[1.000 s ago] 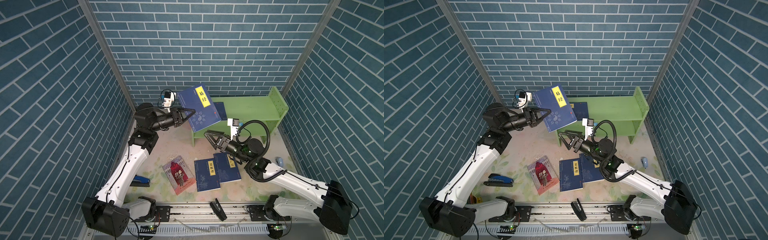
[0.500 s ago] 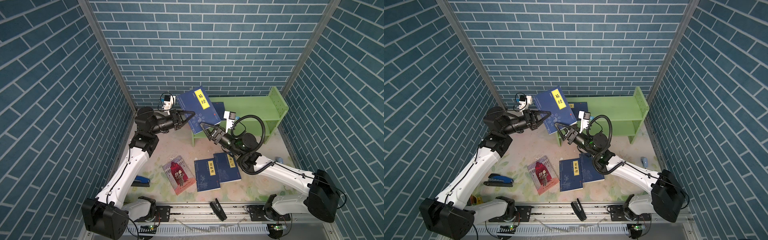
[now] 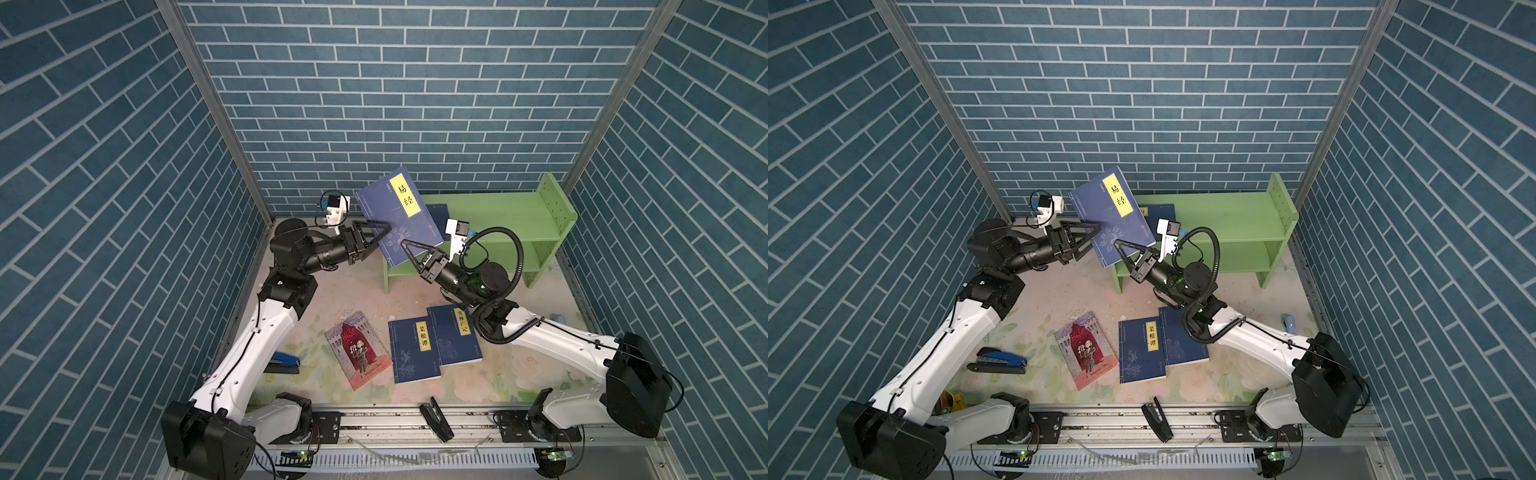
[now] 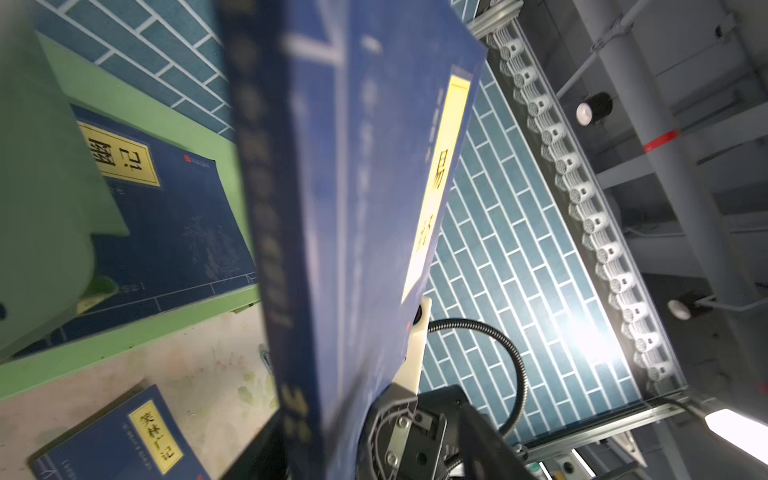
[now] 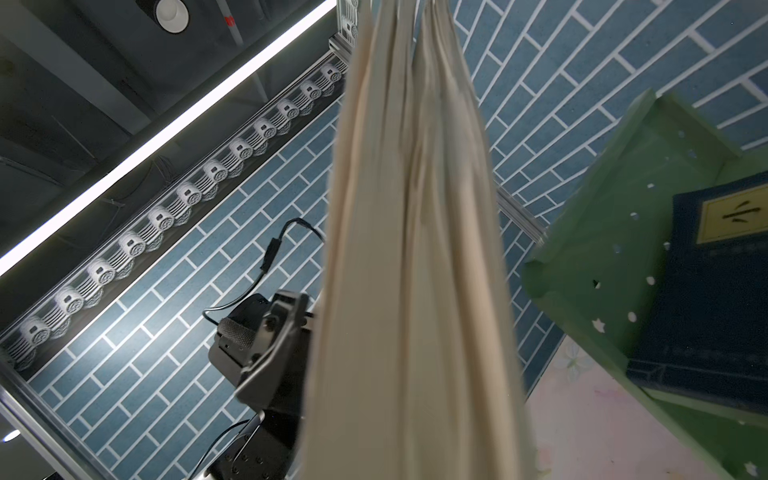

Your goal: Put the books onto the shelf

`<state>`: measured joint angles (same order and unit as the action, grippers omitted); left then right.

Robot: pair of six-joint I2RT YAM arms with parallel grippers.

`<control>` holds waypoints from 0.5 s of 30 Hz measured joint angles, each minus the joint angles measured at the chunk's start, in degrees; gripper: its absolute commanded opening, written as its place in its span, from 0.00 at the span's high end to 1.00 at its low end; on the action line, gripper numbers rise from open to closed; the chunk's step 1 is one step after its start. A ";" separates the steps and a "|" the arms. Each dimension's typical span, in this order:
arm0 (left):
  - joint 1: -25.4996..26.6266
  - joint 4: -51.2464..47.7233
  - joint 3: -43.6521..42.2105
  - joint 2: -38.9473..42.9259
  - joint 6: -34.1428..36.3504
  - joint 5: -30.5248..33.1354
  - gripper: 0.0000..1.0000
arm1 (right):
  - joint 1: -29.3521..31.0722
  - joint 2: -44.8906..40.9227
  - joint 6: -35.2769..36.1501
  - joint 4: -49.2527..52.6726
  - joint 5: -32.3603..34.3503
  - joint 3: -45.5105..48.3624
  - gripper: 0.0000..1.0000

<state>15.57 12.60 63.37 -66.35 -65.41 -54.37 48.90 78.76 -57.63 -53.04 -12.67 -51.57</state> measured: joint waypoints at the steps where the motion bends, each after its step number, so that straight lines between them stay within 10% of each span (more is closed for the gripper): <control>1: -0.09 -2.10 0.33 0.28 2.27 -0.24 0.13 | -0.66 -0.70 0.00 1.31 -0.48 0.37 1.00; 15: -9.20 -23.45 6.32 1.46 29.75 -12.96 0.04 | -8.61 -24.83 13.84 49.77 -21.57 -4.20 1.00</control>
<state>6.37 -10.85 69.69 -64.88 -35.66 -67.33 40.29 53.93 -43.79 -3.27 -34.24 -55.77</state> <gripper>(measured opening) 0.957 0.112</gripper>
